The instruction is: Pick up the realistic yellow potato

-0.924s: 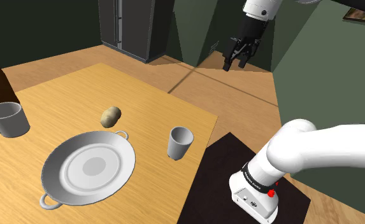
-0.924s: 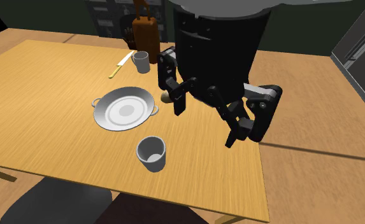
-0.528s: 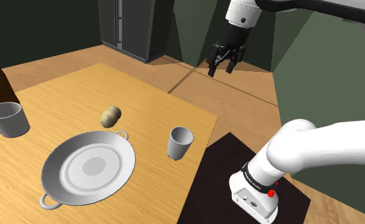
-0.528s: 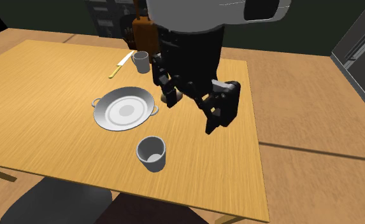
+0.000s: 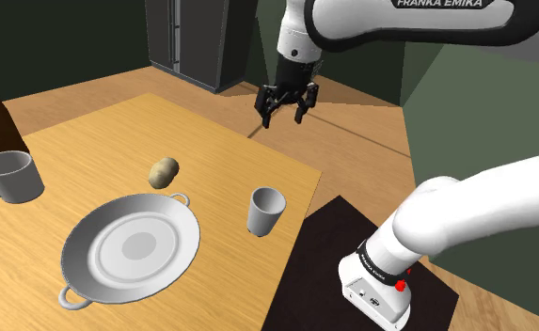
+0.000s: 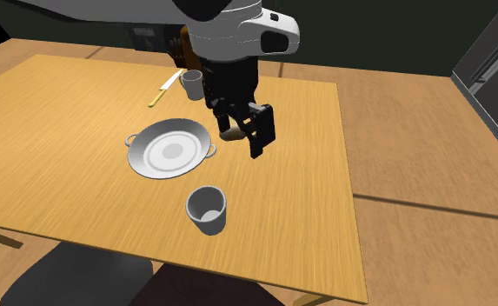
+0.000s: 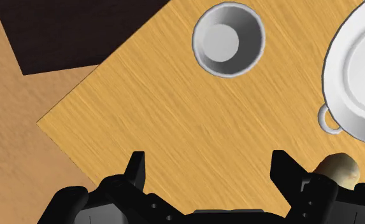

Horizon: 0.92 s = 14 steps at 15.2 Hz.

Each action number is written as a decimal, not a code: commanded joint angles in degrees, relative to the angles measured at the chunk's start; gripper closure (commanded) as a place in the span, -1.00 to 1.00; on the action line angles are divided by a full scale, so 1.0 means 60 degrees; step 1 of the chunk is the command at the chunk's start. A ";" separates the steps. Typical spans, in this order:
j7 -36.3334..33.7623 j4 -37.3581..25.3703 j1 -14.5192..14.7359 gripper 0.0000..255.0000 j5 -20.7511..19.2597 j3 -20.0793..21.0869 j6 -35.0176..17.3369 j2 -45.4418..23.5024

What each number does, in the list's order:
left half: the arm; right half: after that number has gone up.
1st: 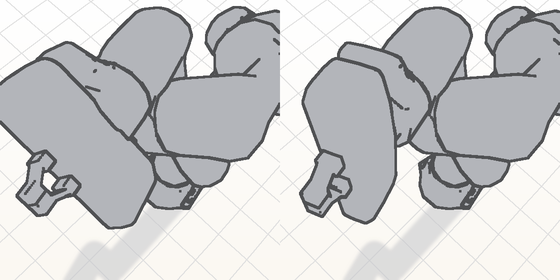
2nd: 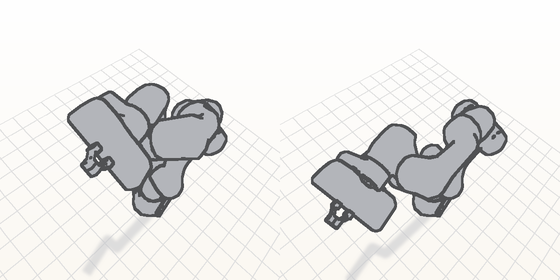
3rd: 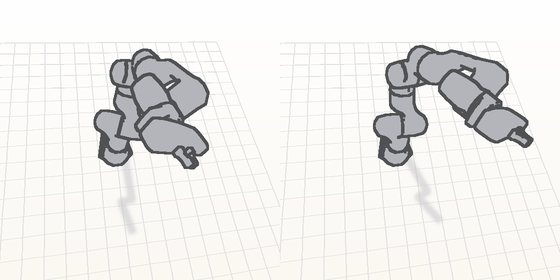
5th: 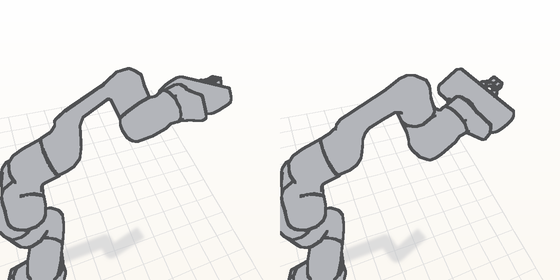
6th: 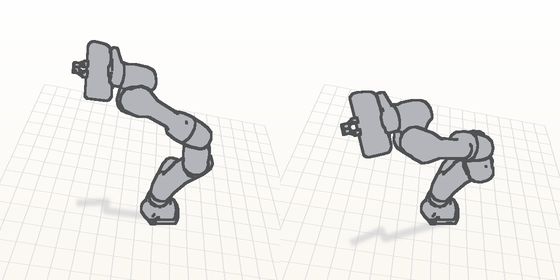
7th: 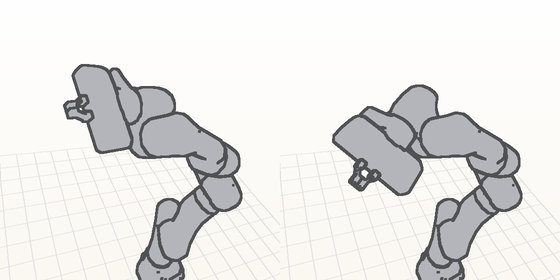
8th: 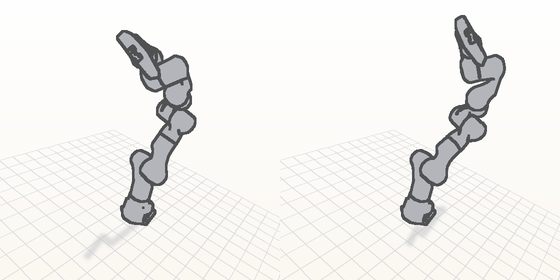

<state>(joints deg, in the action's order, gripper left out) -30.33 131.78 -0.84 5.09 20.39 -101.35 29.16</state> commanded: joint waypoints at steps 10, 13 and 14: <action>-0.4061 -0.1926 -0.0463 -1.00 -0.1603 0.1983 -0.1578 -0.4155; -0.5273 -0.2788 -0.0334 -1.00 -0.2475 0.2199 -0.1683 -0.5545; -0.5658 -0.3108 -0.0240 -1.00 -0.2772 0.2212 -0.1679 -0.6014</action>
<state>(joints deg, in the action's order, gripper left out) -61.68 114.75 -2.73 -9.82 33.39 -111.30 -4.31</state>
